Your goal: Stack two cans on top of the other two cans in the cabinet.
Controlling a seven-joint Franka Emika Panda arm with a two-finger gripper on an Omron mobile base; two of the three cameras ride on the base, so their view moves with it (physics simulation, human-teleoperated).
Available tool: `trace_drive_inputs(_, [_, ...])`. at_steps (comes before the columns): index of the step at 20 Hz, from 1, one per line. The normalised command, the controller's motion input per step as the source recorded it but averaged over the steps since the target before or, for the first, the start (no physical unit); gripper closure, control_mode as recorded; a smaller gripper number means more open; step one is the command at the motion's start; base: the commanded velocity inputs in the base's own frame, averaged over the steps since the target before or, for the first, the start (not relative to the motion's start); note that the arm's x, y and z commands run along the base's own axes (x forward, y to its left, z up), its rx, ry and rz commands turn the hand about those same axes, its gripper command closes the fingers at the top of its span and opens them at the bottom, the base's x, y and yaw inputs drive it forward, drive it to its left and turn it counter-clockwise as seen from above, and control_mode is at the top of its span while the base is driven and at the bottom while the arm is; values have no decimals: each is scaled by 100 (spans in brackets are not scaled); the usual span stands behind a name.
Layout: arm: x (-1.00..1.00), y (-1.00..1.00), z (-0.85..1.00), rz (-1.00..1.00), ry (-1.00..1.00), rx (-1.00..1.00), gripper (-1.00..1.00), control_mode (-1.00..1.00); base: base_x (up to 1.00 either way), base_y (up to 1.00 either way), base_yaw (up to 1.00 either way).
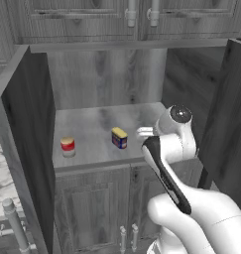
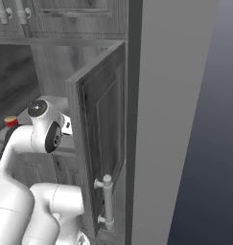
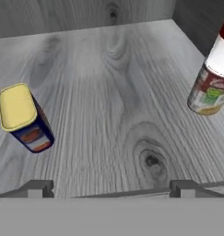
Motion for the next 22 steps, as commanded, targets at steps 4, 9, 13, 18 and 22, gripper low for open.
trace_drive_inputs(4, [-13, 36, 9, 15, 3, 12, -100, -100, 0, 0, 0])
trace_drive_inputs(9, [-4, 33, 1, 17, 0, 8, -100, -100, 0, 0, 0])
trace_drive_inputs(13, [8, 27, 0, 17, 0, 1, -100, -100, 0, 0, 0])
trace_drive_inputs(18, [24, 17, 0, 12, 0, -1, -100, -100, 0, 0, 0])
trace_drive_inputs(22, [21, 19, 0, 6, 0, -5, -100, -100, 0, 0, 0])
